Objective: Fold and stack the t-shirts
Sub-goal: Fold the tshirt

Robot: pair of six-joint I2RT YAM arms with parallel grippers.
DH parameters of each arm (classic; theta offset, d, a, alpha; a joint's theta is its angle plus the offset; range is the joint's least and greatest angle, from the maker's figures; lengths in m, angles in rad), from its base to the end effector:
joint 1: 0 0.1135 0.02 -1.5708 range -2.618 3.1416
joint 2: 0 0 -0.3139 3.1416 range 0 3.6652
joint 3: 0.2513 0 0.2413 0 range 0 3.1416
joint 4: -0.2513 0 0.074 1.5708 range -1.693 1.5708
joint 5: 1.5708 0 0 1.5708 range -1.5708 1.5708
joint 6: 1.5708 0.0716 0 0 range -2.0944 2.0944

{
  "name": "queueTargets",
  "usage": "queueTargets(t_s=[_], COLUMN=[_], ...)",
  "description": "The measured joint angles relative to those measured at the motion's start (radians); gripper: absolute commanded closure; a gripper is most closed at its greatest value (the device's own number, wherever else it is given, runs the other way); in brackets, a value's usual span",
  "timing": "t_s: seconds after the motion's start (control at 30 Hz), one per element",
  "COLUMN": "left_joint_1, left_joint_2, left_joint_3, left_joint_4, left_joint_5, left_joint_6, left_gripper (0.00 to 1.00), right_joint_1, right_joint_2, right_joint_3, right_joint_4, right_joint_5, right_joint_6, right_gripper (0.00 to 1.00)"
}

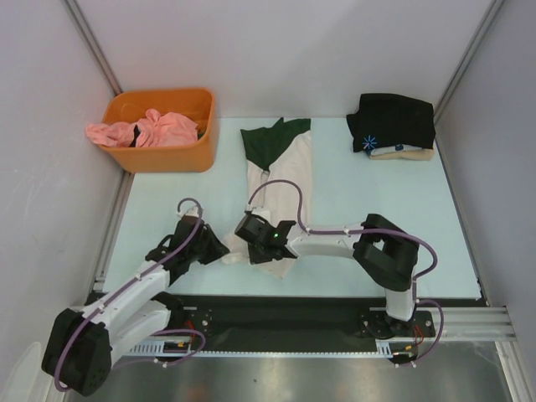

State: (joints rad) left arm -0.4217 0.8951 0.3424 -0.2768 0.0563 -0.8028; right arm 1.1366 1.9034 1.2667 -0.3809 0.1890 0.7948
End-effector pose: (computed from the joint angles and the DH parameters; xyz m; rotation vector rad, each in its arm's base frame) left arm 0.1373 -0.0660 0.1795 -0.4460 2.4566 -0.6151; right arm 0.1897 0.3771 0.1967 -0.3784 2.6094 0.4733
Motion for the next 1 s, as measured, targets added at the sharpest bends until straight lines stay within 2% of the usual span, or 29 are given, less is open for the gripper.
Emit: queueTargets(t_s=[0.17, 0.4, 0.5, 0.63, 0.77, 0.8, 0.83, 0.87, 0.9, 1.0], left_joint_1=[0.006, 0.009, 0.009, 0.01, -0.003, -0.012, -0.023, -0.033, -0.04, -0.047], left_joint_2=[-0.037, -0.119, -0.143, -0.125, -0.048, -0.024, -0.005, 0.01, 0.018, 0.017], left_joint_3=[0.061, 0.214, 0.256, 0.258, 0.256, 0.261, 0.268, 0.277, 0.286, 0.313], left_joint_4=[-0.079, -0.238, -0.268, -0.274, -0.276, -0.289, -0.303, -0.316, -0.324, -0.344], left_joint_5=[0.0, 0.0, 0.002, 0.019, 0.026, 0.019, 0.012, 0.005, 0.0, -0.01], left_joint_6=[0.0, 0.0, 0.0, 0.001, 0.024, 0.029, 0.037, 0.043, 0.047, 0.059], left_gripper=[0.91, 0.88, 0.87, 0.9, 0.92, 0.92, 0.92, 0.92, 0.92, 0.91], right_joint_1=[-0.001, -0.06, -0.111, -0.138, -0.078, -0.055, -0.032, -0.011, 0.007, 0.044], right_joint_2=[-0.112, -0.467, -0.567, -0.554, -0.381, -0.321, -0.259, -0.195, -0.137, -0.067], right_joint_3=[-0.07, -0.1, -0.099, -0.097, -0.09, -0.086, -0.078, -0.06, -0.038, -0.026], right_joint_4=[-0.06, -0.225, -0.272, -0.274, -0.19, -0.157, -0.13, -0.12, -0.112, -0.094], right_joint_5=[0.037, 0.076, 0.05, -0.026, -0.123, -0.141, -0.156, -0.156, -0.151, -0.107], right_joint_6=[0.0, -0.057, -0.107, -0.185, -0.259, -0.277, -0.287, -0.301, -0.311, -0.314], right_gripper=[1.0, 1.0, 1.0, 1.0, 0.99, 0.59, 0.41, 0.31, 0.16, 0.03])
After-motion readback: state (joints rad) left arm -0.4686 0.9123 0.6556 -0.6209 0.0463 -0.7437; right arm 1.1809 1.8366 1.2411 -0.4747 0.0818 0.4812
